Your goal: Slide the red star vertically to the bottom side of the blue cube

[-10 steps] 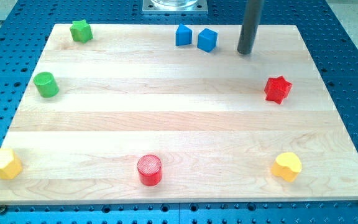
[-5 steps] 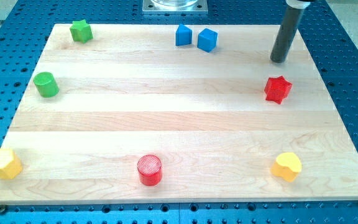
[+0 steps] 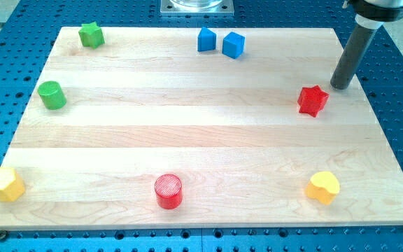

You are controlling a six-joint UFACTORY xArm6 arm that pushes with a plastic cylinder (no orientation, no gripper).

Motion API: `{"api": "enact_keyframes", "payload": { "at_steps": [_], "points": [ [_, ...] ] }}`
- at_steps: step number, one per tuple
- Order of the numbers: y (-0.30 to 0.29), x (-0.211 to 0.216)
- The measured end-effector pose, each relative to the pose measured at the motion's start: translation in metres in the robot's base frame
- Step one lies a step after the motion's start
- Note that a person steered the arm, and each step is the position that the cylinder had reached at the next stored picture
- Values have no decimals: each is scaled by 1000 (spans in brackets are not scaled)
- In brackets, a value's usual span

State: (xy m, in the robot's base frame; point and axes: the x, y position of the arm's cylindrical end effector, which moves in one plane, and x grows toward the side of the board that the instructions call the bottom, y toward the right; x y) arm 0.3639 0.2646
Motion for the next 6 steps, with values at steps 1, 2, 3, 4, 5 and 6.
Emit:
{"api": "enact_keyframes", "payload": {
  "at_steps": [1, 2, 3, 4, 5, 6],
  "points": [
    [39, 18],
    [-15, 43],
    [-93, 77],
    [-179, 87],
    [-87, 88],
    [-70, 81]
  ]
}}
